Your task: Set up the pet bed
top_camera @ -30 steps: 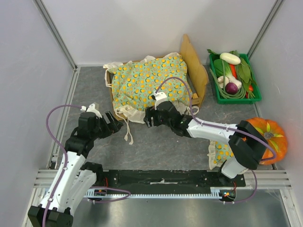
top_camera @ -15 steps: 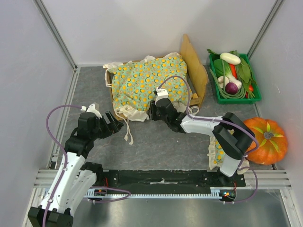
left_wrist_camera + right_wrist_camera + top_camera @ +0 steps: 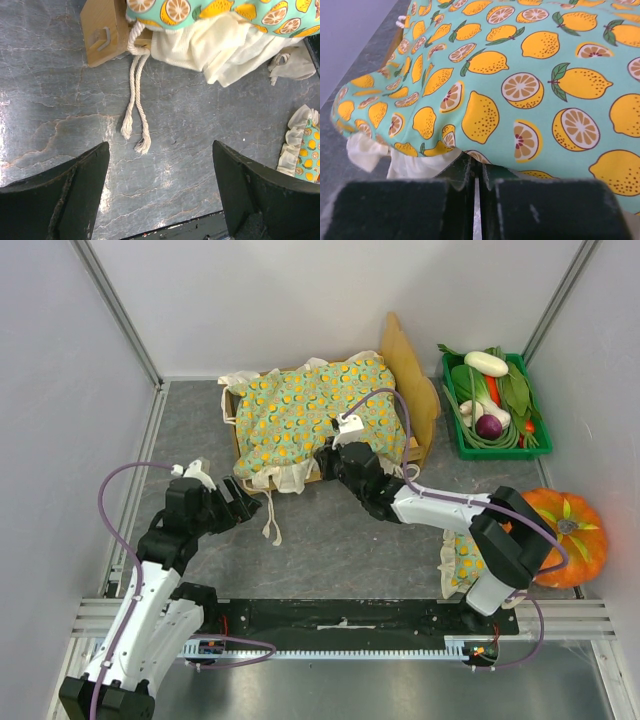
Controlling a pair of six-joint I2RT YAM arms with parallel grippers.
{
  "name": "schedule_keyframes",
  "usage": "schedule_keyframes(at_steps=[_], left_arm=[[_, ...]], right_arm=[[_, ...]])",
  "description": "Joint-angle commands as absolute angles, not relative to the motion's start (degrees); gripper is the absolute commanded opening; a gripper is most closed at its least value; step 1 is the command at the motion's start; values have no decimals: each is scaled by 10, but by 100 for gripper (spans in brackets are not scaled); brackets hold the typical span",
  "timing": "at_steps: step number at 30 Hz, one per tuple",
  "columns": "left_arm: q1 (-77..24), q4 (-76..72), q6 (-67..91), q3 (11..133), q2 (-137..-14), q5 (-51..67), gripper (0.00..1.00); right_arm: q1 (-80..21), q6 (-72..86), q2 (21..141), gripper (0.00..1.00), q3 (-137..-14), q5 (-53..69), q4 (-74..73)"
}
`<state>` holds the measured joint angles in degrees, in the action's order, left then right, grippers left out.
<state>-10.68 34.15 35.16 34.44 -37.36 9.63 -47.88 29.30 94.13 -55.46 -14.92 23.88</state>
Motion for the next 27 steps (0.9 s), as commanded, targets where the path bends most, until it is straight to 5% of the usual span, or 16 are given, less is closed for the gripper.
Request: schedule_keyframes(at_steps=[1, 11, 14, 15, 17, 27], left_arm=[[-105, 321, 351, 340, -372, 112, 89], [-104, 314, 356, 333, -370, 111, 89], [-104, 312, 356, 332, -371, 111, 89], [-105, 314, 354, 334, -371, 110, 89], [-105, 313, 355, 332, -368, 111, 89], [-104, 314, 355, 333, -370, 108, 89]], right_arm=[[-479, 235, 976, 9, -577, -219, 313], [-489, 216, 1076, 17, -548, -304, 504], [-492, 224, 1078, 30, -548, -284, 452], [-493, 227, 1060, 49, -546, -278, 440], [-493, 228, 1039, 59, -543, -264, 388], [-493, 230, 911, 71, -537, -164, 208]])
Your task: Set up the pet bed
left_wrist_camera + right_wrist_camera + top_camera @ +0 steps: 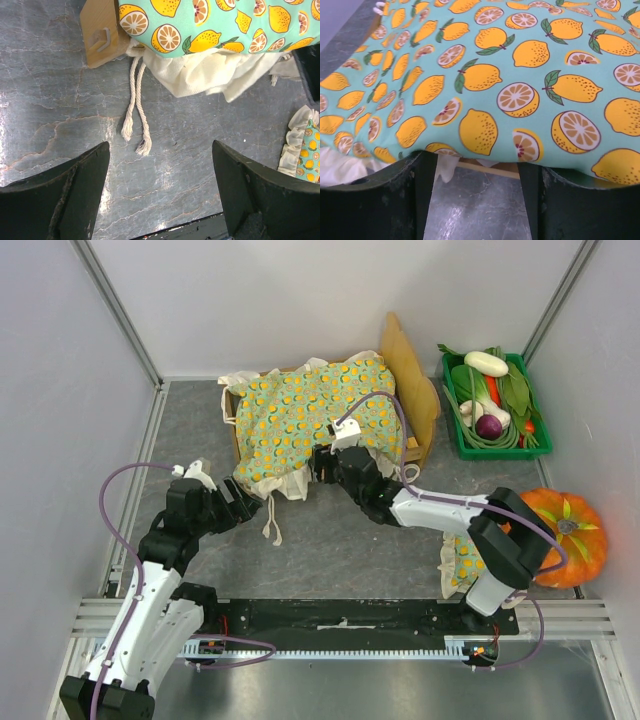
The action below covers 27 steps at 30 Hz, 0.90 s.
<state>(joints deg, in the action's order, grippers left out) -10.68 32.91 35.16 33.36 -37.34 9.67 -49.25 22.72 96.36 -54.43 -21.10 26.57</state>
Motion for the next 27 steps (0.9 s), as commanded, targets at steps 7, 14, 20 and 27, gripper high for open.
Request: schedule_keyframes(at_steps=[7, 14, 20, 27], left_arm=[[-105, 314, 354, 333, -374, 108, 89], [-104, 314, 355, 332, -370, 110, 89], [-105, 316, 355, 333, -369, 111, 89], [-105, 314, 355, 332, -369, 112, 89]], right_arm=[[-494, 293, 882, 71, -491, -82, 200], [-515, 314, 909, 69, -490, -39, 228], [-526, 321, 960, 70, -523, -44, 232], [-526, 302, 1005, 58, -559, -101, 272]])
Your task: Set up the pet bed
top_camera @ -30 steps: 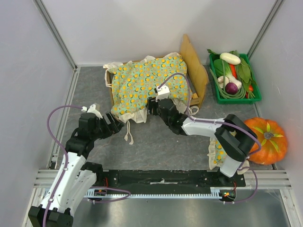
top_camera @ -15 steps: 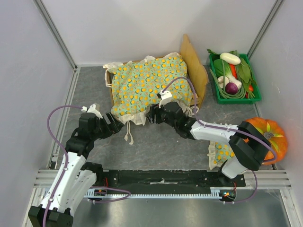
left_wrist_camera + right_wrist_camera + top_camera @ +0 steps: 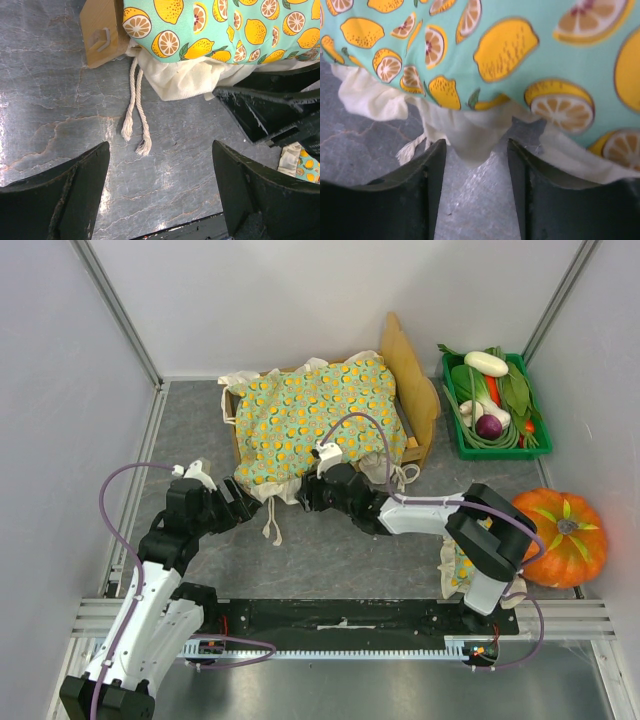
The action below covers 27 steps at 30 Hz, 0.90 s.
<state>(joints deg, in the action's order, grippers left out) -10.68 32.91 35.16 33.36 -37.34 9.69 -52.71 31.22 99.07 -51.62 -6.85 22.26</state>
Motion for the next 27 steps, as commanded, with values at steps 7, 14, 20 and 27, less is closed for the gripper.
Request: schedule_keyframes(at_steps=[7, 14, 20, 27], left_arm=[[-105, 312, 356, 330, -367, 110, 89], [-104, 306, 355, 328, -372, 114, 89], [-104, 303, 354, 326, -371, 120, 89], [-105, 304, 357, 324, -366, 115, 89]], right_arm=[[-526, 265, 980, 7, -581, -102, 283], [-519, 196, 997, 3, -605, -166, 306], [-519, 171, 1049, 2, -552, -210, 532], [-519, 170, 1105, 6, -573, -194, 495]])
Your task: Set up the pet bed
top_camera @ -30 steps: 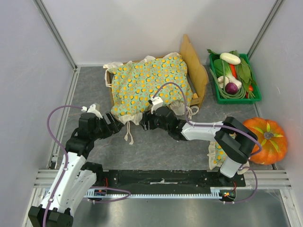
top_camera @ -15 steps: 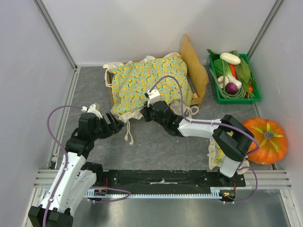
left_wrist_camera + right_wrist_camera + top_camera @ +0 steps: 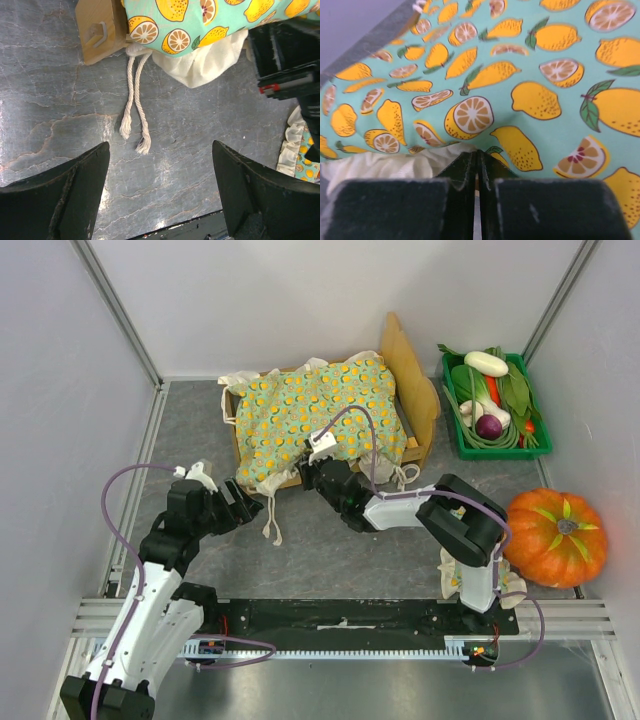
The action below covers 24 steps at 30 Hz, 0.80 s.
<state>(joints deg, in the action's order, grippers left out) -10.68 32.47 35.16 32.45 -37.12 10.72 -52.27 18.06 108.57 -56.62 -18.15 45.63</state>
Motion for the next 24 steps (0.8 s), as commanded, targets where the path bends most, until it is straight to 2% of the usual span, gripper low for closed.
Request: schedule_keyframes(at_steps=[1, 3, 5, 6, 9, 11, 12, 15, 19, 24], left_arm=[[-104, 304, 358, 323, -366, 116, 89], [-105, 302, 358, 323, -367, 116, 89], [-105, 301, 359, 322, -368, 119, 89], [-105, 301, 359, 322, -369, 120, 89], [-105, 300, 359, 321, -368, 121, 89], [-105, 300, 361, 319, -367, 117, 89], [-105, 300, 362, 318, -366, 114, 89], [-105, 297, 374, 309, -361, 110, 89], [-105, 286, 392, 295, -353, 105, 89], [-105, 286, 391, 296, -354, 101, 89]], right_arm=[[-519, 177, 1108, 6, -565, -209, 502], [-519, 175, 1107, 7, -557, -218, 487], [-519, 175, 1099, 11, -572, -221, 451], [-519, 171, 1088, 20, -580, -216, 400], [-519, 170, 1056, 36, -604, -183, 321], [-519, 171, 1033, 42, -595, -150, 311], [-519, 173, 1009, 50, -589, -138, 306], [-519, 184, 973, 59, -575, -98, 283], [-519, 199, 950, 64, -556, -46, 251], [-519, 198, 950, 68, -552, -44, 207]])
